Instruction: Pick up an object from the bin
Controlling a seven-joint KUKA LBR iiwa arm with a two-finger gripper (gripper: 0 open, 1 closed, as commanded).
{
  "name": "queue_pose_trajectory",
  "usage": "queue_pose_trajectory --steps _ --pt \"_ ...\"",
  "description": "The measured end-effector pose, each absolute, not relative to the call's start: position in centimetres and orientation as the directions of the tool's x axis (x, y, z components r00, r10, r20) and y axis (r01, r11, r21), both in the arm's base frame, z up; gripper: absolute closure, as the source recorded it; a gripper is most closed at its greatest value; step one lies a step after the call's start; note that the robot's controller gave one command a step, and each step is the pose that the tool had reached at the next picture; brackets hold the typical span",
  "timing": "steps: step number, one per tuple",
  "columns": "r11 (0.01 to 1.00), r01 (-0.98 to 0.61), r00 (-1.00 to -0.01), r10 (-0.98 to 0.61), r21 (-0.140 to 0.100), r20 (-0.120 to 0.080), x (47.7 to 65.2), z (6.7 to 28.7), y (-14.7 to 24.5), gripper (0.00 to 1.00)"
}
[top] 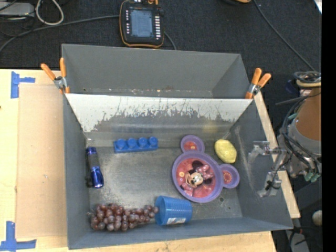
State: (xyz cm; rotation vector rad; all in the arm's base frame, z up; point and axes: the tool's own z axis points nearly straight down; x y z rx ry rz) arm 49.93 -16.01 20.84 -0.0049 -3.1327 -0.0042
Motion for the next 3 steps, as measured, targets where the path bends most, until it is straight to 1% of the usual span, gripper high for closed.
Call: queue_pose_trajectory --steps 1,2,3 --pt "1.0 -0.002 -1.0 -0.002 0.001 0.001 50.1 21.2 -15.9 0.0" --pt "0.904 -0.427 -0.904 -0.427 0.006 0.003 53.9 15.7 -13.8 0.0" --pt "0.884 -0.468 -0.884 -0.468 0.003 0.001 53.3 14.9 -14.4 0.0"
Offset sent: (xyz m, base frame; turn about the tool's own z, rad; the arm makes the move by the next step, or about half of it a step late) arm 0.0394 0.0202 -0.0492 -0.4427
